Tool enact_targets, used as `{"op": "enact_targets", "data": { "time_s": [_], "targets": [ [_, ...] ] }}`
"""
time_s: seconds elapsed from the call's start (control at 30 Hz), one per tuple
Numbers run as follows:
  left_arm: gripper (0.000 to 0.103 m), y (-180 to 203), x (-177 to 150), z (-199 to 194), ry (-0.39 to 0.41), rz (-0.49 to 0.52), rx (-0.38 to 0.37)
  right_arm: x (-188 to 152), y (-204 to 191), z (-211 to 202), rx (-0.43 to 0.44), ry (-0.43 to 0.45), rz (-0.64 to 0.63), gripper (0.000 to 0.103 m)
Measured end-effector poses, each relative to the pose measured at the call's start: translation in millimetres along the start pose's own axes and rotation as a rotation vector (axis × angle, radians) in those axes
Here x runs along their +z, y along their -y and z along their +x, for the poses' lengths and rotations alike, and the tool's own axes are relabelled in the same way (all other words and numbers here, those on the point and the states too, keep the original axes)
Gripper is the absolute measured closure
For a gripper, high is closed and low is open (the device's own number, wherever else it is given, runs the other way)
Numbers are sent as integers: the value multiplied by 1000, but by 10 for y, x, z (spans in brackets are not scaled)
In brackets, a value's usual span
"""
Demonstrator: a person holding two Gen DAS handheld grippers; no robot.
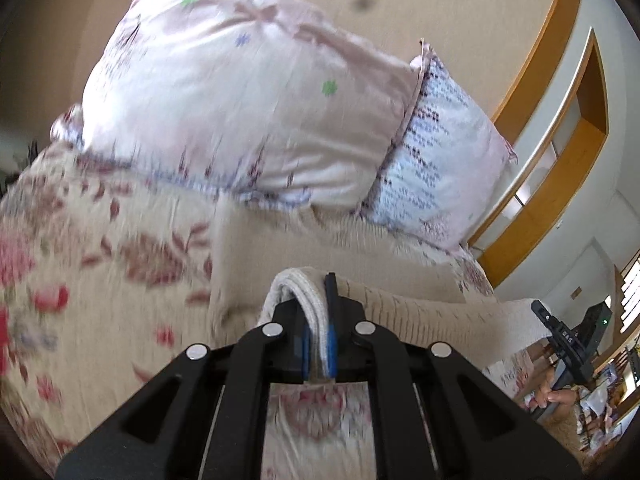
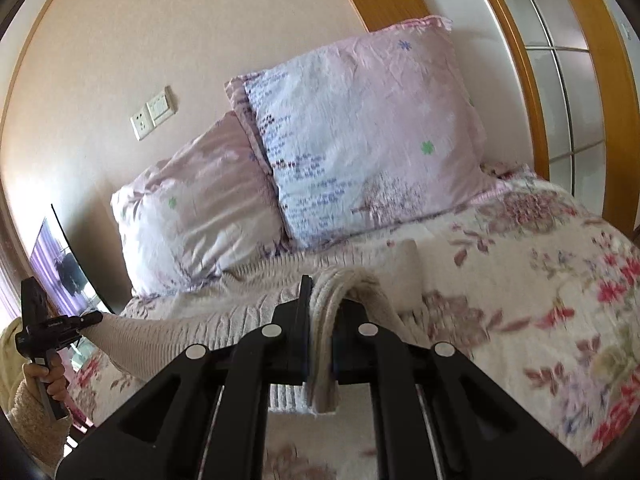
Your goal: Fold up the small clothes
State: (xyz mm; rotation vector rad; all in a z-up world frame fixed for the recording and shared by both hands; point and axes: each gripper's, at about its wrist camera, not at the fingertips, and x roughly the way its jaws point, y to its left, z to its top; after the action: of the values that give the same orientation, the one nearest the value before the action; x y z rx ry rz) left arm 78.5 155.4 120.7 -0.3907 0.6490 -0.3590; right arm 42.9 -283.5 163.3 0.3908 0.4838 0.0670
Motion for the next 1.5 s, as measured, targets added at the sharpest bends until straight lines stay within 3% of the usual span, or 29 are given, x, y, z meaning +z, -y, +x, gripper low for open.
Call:
{"op": "enact_targets", "data": {
  "time_s": [0.17, 0.3, 0.4, 0.57, 0.77, 0.8, 0.87, 0.9, 0.93, 1.03, 1.2, 1.5],
  "targets": [
    [97, 66, 438, 277, 61, 13, 21, 265, -22, 290, -7, 35, 3, 95],
    [97, -7, 636, 631, 65, -22, 32, 357, 110, 691, -30, 9, 47, 95],
    [97, -181, 667, 1046, 17, -75, 56, 303, 295, 1098, -69, -70, 100, 95],
    [97, -637, 462, 1707, -138, -241, 90, 68, 600, 1703, -128, -253, 200, 95],
    [96, -852, 440, 1877, -163, -353, 27, 102, 797, 1982, -102, -306, 329, 93],
    [96, -876, 462, 1910, -165, -376, 14, 130, 822, 2032, -96, -315, 354, 90],
    [91, -924, 497, 1971, -169, -435, -25, 199, 853, 2133, -72, -322, 411, 72],
    [85, -940, 507, 2005, -169, -458, -40, 236, 846, 2152, -61, -304, 426, 58],
    [79, -960, 511, 2013, -163, -488, -55, 274, 831, 2157, -60, -286, 420, 51],
    [59, -982, 532, 1937, -122, -527, -87, 378, 738, 2083, -49, -247, 378, 51],
    [52, -1041, 558, 1627, -78, -508, -78, 379, 665, 1721, -102, -232, 284, 51],
    [55, -832, 280, 1213, -150, -259, 24, 94, 806, 1307, -188, -318, 160, 62]
  ]
}}
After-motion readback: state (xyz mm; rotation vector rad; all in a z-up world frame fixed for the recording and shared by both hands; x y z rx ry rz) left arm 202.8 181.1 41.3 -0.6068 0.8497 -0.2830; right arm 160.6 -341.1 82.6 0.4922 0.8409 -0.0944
